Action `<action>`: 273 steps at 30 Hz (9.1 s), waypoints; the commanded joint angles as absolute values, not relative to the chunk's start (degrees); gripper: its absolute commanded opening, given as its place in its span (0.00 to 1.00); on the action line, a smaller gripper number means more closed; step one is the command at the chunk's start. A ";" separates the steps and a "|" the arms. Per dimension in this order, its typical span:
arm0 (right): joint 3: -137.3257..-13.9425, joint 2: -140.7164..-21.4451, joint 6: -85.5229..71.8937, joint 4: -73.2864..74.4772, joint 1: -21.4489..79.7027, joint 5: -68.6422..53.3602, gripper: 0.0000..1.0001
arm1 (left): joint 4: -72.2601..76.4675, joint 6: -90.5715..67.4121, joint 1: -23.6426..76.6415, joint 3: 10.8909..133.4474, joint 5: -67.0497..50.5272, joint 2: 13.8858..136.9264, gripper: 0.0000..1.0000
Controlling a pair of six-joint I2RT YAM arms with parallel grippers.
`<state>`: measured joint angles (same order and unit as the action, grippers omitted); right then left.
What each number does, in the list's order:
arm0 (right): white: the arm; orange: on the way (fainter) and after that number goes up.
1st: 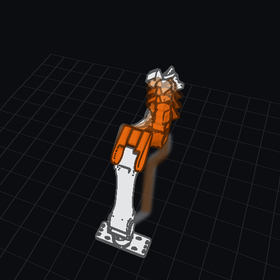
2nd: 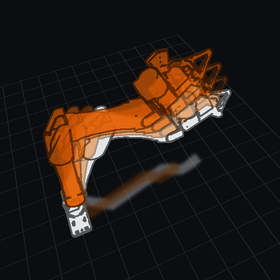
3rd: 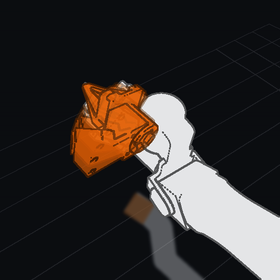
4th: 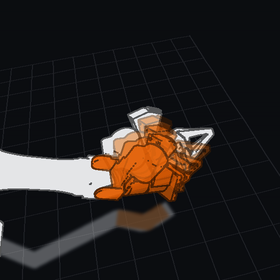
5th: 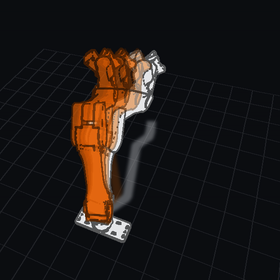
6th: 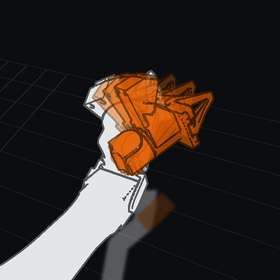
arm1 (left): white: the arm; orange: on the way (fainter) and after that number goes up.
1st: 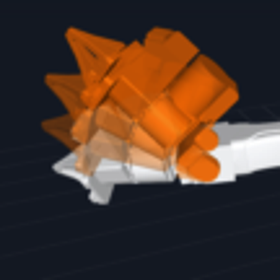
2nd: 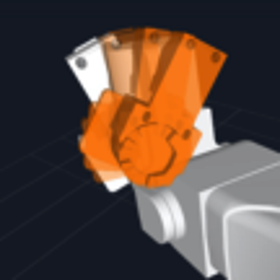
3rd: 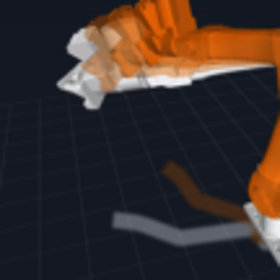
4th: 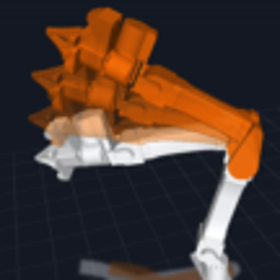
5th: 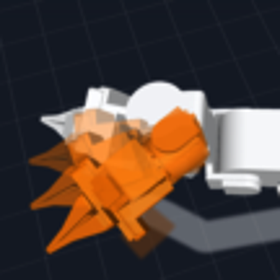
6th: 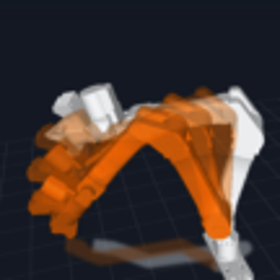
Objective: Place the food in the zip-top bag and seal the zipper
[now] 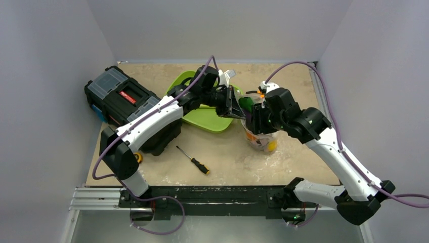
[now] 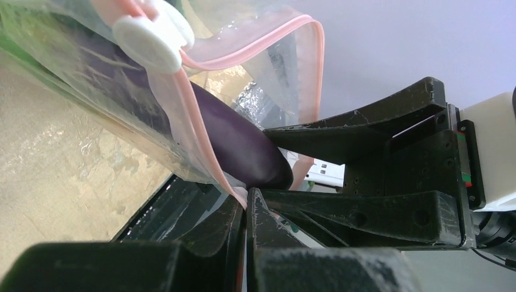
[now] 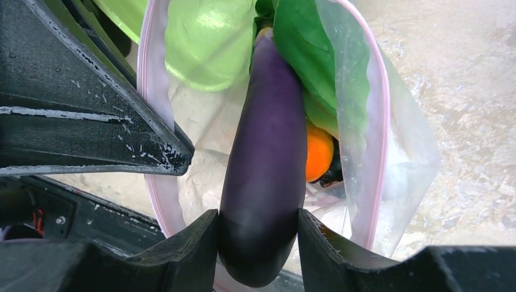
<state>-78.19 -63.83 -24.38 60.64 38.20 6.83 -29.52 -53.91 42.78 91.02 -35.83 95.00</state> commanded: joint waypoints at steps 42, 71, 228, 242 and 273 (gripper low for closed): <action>-81.28 -66.29 -23.77 66.26 37.96 14.84 0.10 | -26.02 -57.96 43.47 94.68 -41.25 92.07 0.00; -91.66 -69.19 -20.69 65.25 37.91 8.99 0.25 | -22.93 -61.90 43.42 93.96 -41.00 91.12 0.00; -90.17 -67.43 -21.47 65.39 42.00 -18.64 0.00 | -63.50 -35.73 41.01 99.16 -27.34 80.04 0.00; -91.53 -69.53 -17.60 67.88 42.10 -14.21 0.00 | -64.24 -35.71 41.00 104.70 -29.70 87.92 0.00; -93.09 -64.42 -18.48 78.13 41.99 -9.16 0.00 | -40.96 -32.87 37.09 91.99 -48.34 87.75 0.00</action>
<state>-90.89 -66.24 -17.41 76.77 42.00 -3.44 -33.17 -42.02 38.52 88.33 -43.77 90.54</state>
